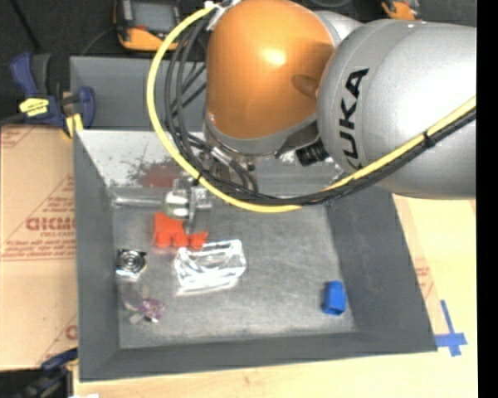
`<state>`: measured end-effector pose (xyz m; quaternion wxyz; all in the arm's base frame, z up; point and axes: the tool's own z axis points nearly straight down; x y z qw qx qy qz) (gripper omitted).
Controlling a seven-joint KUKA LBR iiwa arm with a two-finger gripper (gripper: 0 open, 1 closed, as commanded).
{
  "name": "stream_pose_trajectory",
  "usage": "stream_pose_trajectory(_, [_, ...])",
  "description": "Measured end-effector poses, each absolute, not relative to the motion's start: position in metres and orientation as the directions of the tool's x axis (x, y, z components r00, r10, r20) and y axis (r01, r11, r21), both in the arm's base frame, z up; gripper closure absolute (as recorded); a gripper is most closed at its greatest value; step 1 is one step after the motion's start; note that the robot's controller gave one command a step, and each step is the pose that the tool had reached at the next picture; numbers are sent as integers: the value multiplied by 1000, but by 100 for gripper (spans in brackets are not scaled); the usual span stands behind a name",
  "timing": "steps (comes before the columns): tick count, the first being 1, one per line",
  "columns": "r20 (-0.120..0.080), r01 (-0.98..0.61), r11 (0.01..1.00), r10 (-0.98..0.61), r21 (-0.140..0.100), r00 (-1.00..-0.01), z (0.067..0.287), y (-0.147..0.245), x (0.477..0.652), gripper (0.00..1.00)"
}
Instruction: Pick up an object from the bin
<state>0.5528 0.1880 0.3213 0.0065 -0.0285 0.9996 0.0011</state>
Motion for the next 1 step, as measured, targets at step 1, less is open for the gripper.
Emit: stream_pose_trajectory(1, [-7,-70,998,-70,0,-998,324,189,572,100])
